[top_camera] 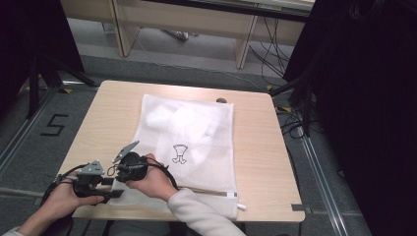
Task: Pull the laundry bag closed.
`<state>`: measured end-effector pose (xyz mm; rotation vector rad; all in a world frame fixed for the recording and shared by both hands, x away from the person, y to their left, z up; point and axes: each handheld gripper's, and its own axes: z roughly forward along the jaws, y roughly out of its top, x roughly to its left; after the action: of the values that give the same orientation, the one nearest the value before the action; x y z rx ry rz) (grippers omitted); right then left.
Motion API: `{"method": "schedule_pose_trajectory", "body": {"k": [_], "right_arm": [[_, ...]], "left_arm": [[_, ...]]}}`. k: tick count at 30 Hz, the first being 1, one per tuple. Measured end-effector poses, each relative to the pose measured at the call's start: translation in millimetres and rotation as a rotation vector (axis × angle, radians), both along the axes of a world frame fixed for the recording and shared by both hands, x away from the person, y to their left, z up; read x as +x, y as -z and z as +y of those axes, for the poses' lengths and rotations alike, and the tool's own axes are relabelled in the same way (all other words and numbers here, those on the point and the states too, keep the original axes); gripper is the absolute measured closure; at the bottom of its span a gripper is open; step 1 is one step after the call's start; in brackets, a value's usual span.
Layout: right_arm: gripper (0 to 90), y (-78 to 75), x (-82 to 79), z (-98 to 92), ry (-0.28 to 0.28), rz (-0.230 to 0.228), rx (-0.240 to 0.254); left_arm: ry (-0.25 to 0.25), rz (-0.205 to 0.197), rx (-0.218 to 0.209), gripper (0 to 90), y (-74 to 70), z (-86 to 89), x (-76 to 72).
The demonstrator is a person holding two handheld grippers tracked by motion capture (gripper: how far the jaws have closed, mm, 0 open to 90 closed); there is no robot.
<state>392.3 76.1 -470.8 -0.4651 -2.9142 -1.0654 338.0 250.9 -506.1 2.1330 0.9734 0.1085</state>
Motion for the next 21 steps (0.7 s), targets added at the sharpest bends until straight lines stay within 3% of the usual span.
{"method": "schedule_pose_trajectory", "body": {"k": [2, 4, 5, 7, 12, 13, 16, 21], "right_arm": [[81.6, -3.7, 0.0, -2.6, -0.001, 0.007, 0.013], [81.6, -6.3, 0.8, -4.9, -0.012, -0.005, 0.012], [81.6, -7.1, -0.1, -5.4, -0.009, 0.001, 0.015], [81.6, -8.5, 1.3, -6.8, -0.031, -0.03, 0.016], [81.6, -11.4, -1.3, -10.5, -0.003, -0.008, 0.004], [81.6, -11.6, -1.0, -10.9, -0.017, -0.005, 0.014], [81.6, -11.8, -2.1, -12.7, -0.011, -0.015, -0.009], [81.7, -11.4, -4.0, -18.5, -0.032, -0.002, -0.014]], "left_arm": [[0.015, 0.006, -0.019, 48.3, 1.1, -0.8, 2.1], [0.018, 0.016, -0.003, 51.1, 1.3, -1.9, 2.7], [-0.008, 0.028, -0.026, 52.7, 2.3, -4.6, 1.8], [0.008, 0.022, -0.013, 55.9, 1.9, -4.4, 3.3], [0.01, 0.038, -0.016, 67.8, 2.5, -6.5, 3.4], [0.031, 0.036, -0.008, 69.8, 1.5, -5.7, 3.7], [-0.001, 0.041, -0.016, 76.4, 1.3, -7.3, 3.2], [0.008, 0.037, -0.015, 84.4, -3.0, -6.1, 2.6]]}}
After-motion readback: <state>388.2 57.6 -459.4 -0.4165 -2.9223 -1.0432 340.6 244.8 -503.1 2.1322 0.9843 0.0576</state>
